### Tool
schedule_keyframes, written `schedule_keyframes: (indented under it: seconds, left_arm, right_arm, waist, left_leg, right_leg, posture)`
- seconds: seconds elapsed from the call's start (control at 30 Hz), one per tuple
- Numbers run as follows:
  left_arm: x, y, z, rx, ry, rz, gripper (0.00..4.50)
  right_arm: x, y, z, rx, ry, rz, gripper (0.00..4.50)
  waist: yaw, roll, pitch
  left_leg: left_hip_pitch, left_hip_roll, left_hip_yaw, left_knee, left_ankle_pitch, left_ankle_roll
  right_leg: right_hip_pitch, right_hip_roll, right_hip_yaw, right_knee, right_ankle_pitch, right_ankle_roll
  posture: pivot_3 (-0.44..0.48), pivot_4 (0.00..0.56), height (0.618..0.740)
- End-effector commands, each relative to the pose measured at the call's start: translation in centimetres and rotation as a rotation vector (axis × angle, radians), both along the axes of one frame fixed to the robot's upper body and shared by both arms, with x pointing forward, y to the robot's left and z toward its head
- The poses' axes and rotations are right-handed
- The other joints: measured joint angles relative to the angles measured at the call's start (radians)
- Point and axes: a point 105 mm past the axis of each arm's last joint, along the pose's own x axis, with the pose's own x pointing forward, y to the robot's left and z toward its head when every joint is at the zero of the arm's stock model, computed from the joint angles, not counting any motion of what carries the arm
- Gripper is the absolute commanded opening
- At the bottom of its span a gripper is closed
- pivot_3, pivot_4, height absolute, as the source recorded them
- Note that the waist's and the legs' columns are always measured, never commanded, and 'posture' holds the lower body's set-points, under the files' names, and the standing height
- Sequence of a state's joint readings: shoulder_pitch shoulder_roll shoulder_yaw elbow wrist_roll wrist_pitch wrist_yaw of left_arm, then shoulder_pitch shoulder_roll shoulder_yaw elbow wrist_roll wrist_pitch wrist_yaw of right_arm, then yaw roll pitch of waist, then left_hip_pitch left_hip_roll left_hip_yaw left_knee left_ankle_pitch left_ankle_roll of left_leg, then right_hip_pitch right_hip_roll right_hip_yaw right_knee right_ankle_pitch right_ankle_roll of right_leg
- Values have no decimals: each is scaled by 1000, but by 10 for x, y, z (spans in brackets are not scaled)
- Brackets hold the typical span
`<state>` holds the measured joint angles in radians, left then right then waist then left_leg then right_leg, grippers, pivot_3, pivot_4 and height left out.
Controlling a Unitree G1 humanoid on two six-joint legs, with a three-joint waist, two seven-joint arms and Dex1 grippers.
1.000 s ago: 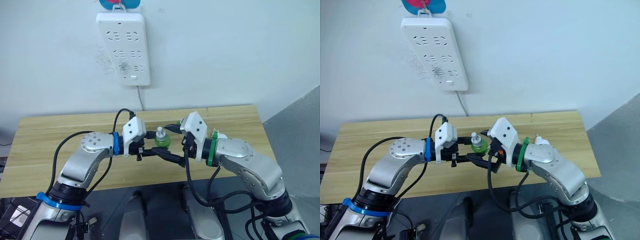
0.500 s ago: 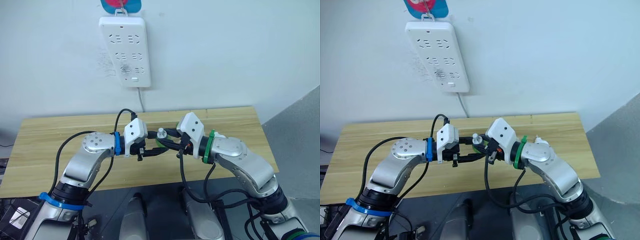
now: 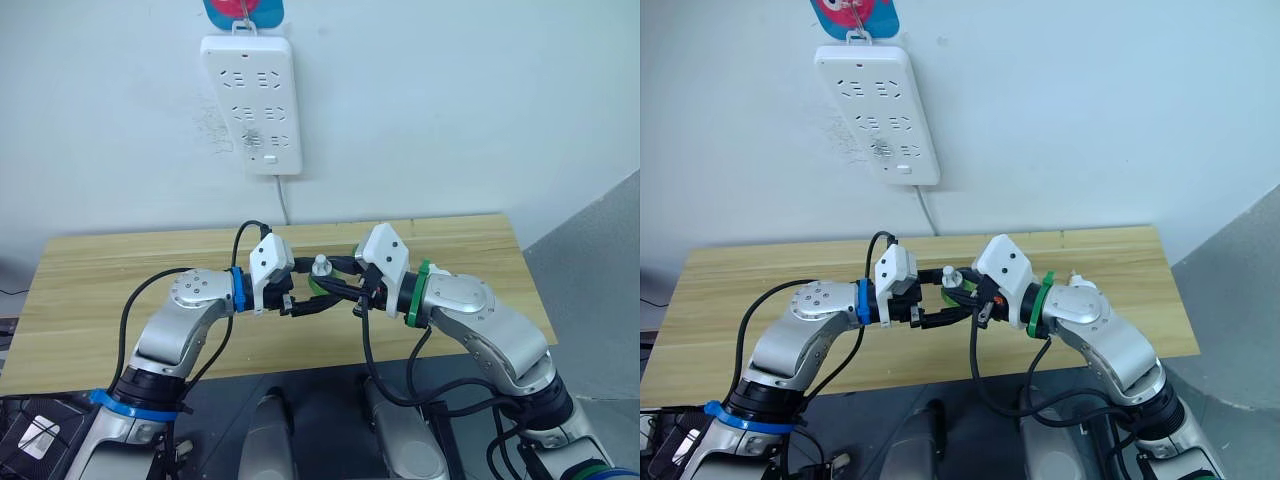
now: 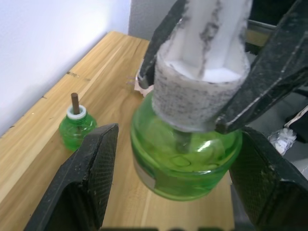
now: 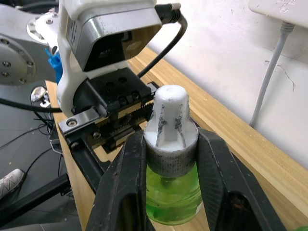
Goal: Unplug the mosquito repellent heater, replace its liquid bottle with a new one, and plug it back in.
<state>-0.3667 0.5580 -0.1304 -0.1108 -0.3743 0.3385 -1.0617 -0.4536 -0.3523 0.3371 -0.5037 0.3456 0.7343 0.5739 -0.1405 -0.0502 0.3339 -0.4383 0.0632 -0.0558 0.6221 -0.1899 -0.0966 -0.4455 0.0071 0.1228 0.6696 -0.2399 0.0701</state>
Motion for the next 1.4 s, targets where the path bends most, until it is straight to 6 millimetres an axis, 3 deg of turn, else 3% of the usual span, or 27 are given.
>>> schedule_keyframes:
  seconds: [0.03, 0.1, 0.27, 0.4, 0.5, 0.57, 0.67, 0.73, 0.77, 0.9, 1.07, 1.27, 1.4]
  left_arm:
    - [-5, -3, 7, -38, -20, -20, 2622]
    - [-4, -3, 9, -52, -23, -13, 2227]
    - [-7, -4, 9, -41, -49, -39, 2228]
    - [-17, -6, 10, 25, -110, -120, 2228]
    - [-30, -6, 5, 93, -134, -210, 2228]
    - [-34, -7, 4, 105, -142, -235, 2228]
    - [-31, -7, 9, 92, -146, -214, 2228]
    - [-29, -7, 10, 88, -144, -194, 2228]
    - [-29, -6, 10, 87, -140, -184, 2228]
    - [-24, -3, 6, 54, -111, -103, 2228]
    - [-12, -7, 10, -15, -87, 0, 2228]
    - [-7, -11, 10, -38, -79, 21, 2228]
    - [-7, -15, 11, -42, -81, 11, 2228]
  right_arm:
    - [-10, 3, 13, 43, -33, 49, 1047]
    - [-11, 3, 13, 42, -31, 54, 1047]
    - [-18, 2, 9, 31, -7, 101, 1047]
    - [-31, -1, -1, -36, 12, 342, 1047]
    - [-20, -3, -7, -159, -52, 510, 1047]
    - [-15, -3, -1, -191, -52, 564, 1047]
    - [-24, -6, 9, -155, -4, 613, 1047]
    - [-24, -9, 14, -117, -20, 579, 1047]
    - [-24, -11, 14, -119, -40, 562, 1806]
    - [-20, -26, 24, -99, -109, 417, 3194]
    - [-20, -36, 27, 14, -133, 134, 3240]
    - [-28, -18, 15, 61, -103, 3, 3240]
    - [-16, -10, 11, 87, -107, -94, 3240]
  waist:
    - [0, 0, 0]
    - [-1, 0, 0]
    - [-2, 0, -4]
    - [0, 0, -12]
    - [-5, 0, -13]
    - [-10, 0, -13]
    - [-1, 0, -14]
    - [6, 0, -15]
    - [9, 0, -15]
    - [8, 0, -15]
    - [4, -1, -19]
    - [-15, 1, -26]
    - [-24, 1, -37]
  left_leg:
    - [0, 0, 0, 2, 0, 0]
    - [0, 0, 0, 5, 0, 0]
    - [4, 0, 0, 8, 1, 1]
    - [4, 0, 0, 8, 1, 1]
    - [6, 0, 1, 8, 1, 1]
    - [7, 1, 2, 8, 2, 2]
    - [7, 1, -1, 7, 2, 3]
    - [5, 1, -2, 7, 2, 3]
    - [5, 1, -2, 7, 2, 3]
    - [5, 0, -2, 7, 2, 3]
    - [5, 0, -2, 8, 2, 3]
    - [6, 1, 0, 8, 2, 3]
    - [6, 1, 0, 8, 3, 3]
  right_leg:
    - [0, 0, 0, 3, 0, 0]
    - [0, 0, 0, 6, 0, 0]
    - [2, 1, 1, 9, -2, 3]
    - [3, 1, 1, 9, -2, 4]
    - [4, 2, 2, 9, -2, 4]
    - [4, 2, 2, 9, -2, 3]
    - [4, 3, 1, 10, -2, 3]
    - [4, 3, 0, 10, -1, 2]
    - [4, 3, 0, 10, -1, 1]
    - [4, 2, 0, 10, -1, 1]
    - [4, 3, 0, 10, -2, 3]
    - [4, 3, 3, 11, -2, 3]
    - [4, 3, 3, 11, -2, 3]
  posture:
    - [-199, 241, 740]
    - [-198, 240, 740]
    - [-182, 239, 740]
    - [-176, 244, 740]
    - [-153, 245, 740]
    - [-135, 241, 740]
    - [-134, 241, 740]
    - [-141, 239, 740]
    - [-141, 239, 740]
    - [-174, 240, 740]
    - [-204, 239, 740]
    - [-225, 235, 740]
    - [-228, 232, 740]
